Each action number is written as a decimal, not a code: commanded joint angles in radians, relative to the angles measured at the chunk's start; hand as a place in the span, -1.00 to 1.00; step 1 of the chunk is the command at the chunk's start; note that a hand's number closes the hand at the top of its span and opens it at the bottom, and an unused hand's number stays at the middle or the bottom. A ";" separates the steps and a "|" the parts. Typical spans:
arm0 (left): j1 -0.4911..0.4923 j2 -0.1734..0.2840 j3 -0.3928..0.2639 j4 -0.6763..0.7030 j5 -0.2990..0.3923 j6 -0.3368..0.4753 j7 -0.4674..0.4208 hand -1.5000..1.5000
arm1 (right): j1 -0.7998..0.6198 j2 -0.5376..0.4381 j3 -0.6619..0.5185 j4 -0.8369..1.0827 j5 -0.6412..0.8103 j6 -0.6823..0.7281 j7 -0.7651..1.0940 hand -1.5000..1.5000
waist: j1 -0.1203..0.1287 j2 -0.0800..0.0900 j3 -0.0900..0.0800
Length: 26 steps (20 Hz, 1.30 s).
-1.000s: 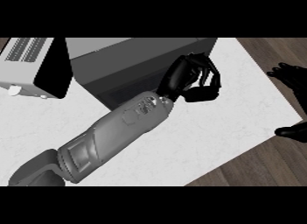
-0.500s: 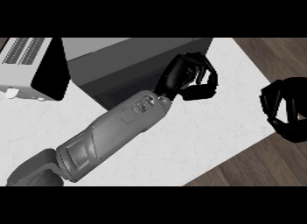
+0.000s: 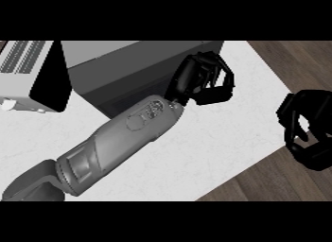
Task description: Pick up the milk, place it into the microwave and close the microwave
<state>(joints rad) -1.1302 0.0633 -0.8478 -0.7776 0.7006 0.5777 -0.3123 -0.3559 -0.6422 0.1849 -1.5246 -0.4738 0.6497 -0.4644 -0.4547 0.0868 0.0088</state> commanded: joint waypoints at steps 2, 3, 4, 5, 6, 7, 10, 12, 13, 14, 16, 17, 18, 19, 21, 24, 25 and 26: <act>-0.041 -0.060 0.002 0.065 0.007 0.010 0.001 1.00 | 0.008 0.001 0.026 -0.052 -0.014 0.065 -0.039 1.00 | -0.028 0.018 0.004; -0.046 -0.060 0.003 0.060 0.008 0.017 0.001 1.00 | 0.003 0.002 0.022 -0.059 -0.020 0.058 -0.035 1.00 | -0.028 0.017 0.004; -0.044 -0.060 0.004 0.066 0.008 0.019 0.004 1.00 | 0.014 -0.008 0.026 -0.069 -0.021 0.063 -0.028 1.00 | -0.033 0.014 0.004; -0.055 -0.060 0.005 0.058 0.009 0.028 0.006 1.00 | 0.018 0.000 0.033 -0.070 -0.022 0.060 -0.027 1.00 | -0.036 0.017 0.006; -0.044 -0.060 0.000 0.063 0.007 0.029 0.003 1.00 | 0.016 -0.011 0.031 -0.082 -0.022 0.063 -0.023 1.00 | -0.035 0.017 0.005; -0.046 -0.060 0.003 0.065 0.008 0.037 0.006 1.00 | 0.023 -0.003 0.039 -0.093 -0.026 0.056 -0.017 1.00 | -0.038 0.017 0.005; -0.037 -0.060 -0.002 0.059 0.003 0.046 -0.013 1.00 | 0.024 -0.008 0.039 -0.116 -0.034 0.054 -0.011 1.00 | -0.036 0.020 0.003; -0.002 -0.060 0.105 0.066 0.050 0.181 -0.035 1.00 | 0.039 -0.015 0.034 -0.117 -0.036 0.040 0.000 1.00 | 0.008 0.011 -0.004; 0.004 -0.061 0.037 0.099 0.047 0.115 0.049 1.00 | 0.059 -0.045 0.115 -0.131 -0.014 0.104 0.054 1.00 | 0.009 0.029 0.000; 0.020 -0.061 0.032 0.094 0.073 0.079 0.080 1.00 | 0.066 -0.039 0.130 -0.139 -0.019 0.107 0.060 1.00 | 0.010 0.038 0.000; 0.072 -0.062 0.161 0.013 0.209 0.058 0.090 1.00 | 0.075 -0.034 0.137 -0.158 -0.027 0.097 0.067 1.00 | 0.016 0.054 -0.015; 0.077 -0.062 0.219 -0.012 0.243 0.075 0.060 1.00 | 0.080 -0.018 0.139 -0.166 -0.041 0.086 0.064 1.00 | 0.036 0.050 -0.018; 0.088 -0.063 0.243 -0.012 0.262 0.074 0.049 1.00 | 0.111 -0.020 0.151 -0.169 -0.050 0.087 0.072 1.00 | 0.036 0.043 -0.016; 0.099 -0.063 0.260 -0.018 0.286 0.052 0.044 1.00 | 0.107 -0.022 0.161 -0.180 -0.049 0.089 0.082 1.00 | 0.047 0.047 -0.017; 0.120 -0.063 0.278 -0.014 0.319 0.025 0.029 1.00 | 0.130 -0.013 0.178 -0.198 -0.047 0.077 0.090 1.00 | 0.051 0.045 -0.015; 0.151 -0.063 0.276 0.000 0.358 -0.023 0.013 1.00 | 0.162 0.005 0.189 -0.235 -0.056 0.050 0.092 1.00 | 0.069 0.037 -0.014; 0.148 -0.063 0.281 0.008 0.366 -0.043 0.012 1.00 | 0.185 0.010 0.194 -0.243 -0.058 0.040 0.092 1.00 | 0.080 0.029 -0.013; 0.157 -0.063 0.272 0.011 0.379 -0.057 0.009 1.00 | 0.190 0.012 0.204 -0.254 -0.055 0.038 0.099 1.00 | 0.081 0.034 -0.014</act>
<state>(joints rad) -1.0727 -0.0019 -0.6744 -0.8754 1.0021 0.5265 -0.2919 -0.2030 -0.6449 0.3638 -1.7464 -0.5265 0.6873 -0.3579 -0.4063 0.1074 0.0033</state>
